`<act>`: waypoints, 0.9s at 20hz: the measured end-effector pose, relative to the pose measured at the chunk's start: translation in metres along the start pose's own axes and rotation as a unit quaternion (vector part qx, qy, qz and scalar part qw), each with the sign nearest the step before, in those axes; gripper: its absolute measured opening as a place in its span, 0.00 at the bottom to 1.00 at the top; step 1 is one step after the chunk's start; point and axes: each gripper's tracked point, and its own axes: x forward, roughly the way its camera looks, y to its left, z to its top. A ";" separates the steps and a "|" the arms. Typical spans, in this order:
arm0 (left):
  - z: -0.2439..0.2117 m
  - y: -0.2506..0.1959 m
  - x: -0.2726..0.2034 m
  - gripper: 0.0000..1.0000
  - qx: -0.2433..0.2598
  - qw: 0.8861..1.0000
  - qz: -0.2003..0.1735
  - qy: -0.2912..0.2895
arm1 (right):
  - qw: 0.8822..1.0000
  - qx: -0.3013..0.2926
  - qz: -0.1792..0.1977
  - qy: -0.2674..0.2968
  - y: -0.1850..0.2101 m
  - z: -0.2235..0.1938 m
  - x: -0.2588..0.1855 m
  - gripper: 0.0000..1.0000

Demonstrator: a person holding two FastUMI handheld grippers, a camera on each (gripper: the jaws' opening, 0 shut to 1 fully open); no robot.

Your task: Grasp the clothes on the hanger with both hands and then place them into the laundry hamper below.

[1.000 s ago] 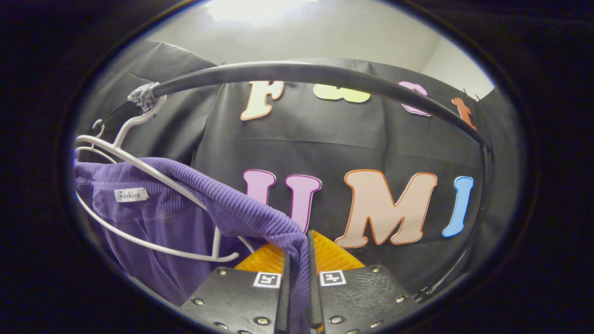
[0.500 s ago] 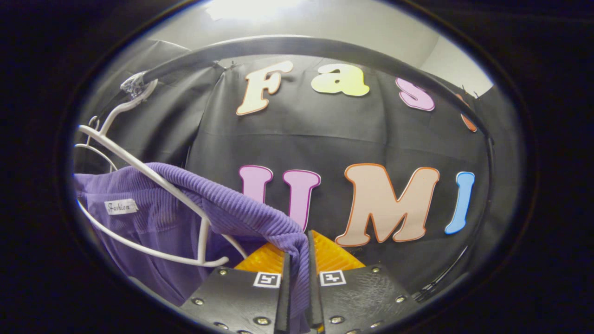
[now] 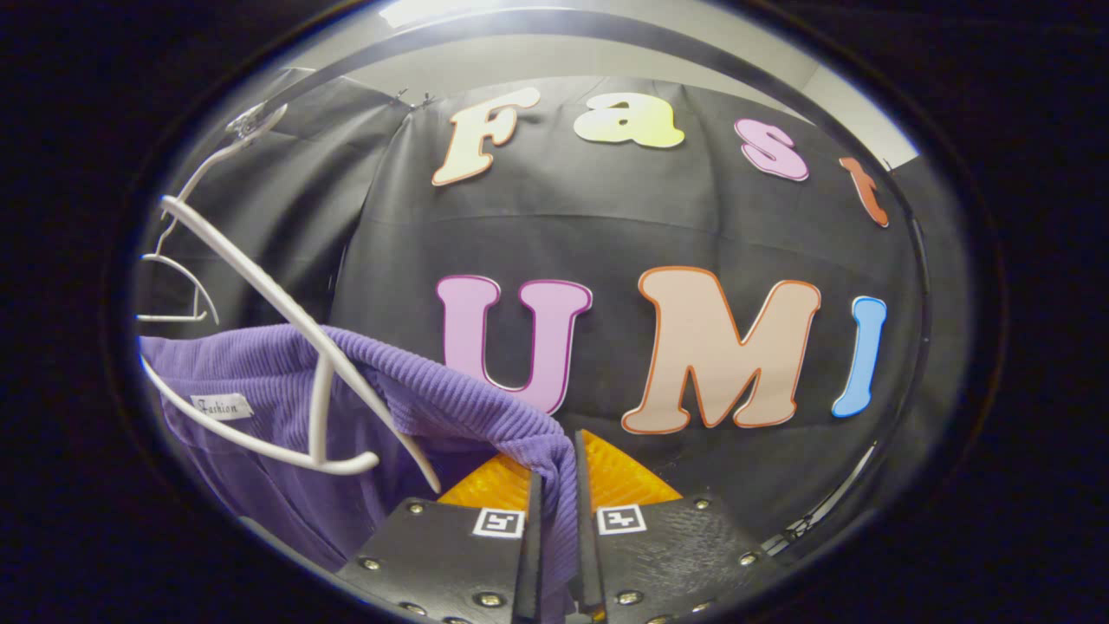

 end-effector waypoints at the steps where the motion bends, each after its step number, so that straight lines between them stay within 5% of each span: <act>1: -0.003 -0.002 0.000 0.03 0.000 1.000 -0.004 0.003 | 1.000 -0.004 -0.003 0.008 -0.003 -0.009 -0.002 0.16; 9: -0.033 -0.009 0.001 0.00 0.019 0.999 -0.018 0.030 | 0.998 -0.010 -0.006 0.059 -0.018 -0.066 -0.026 0.16; 18: -0.070 -0.035 -0.005 0.01 0.051 0.996 -0.054 0.053 | 0.996 -0.008 0.035 0.086 0.014 -0.097 -0.066 0.16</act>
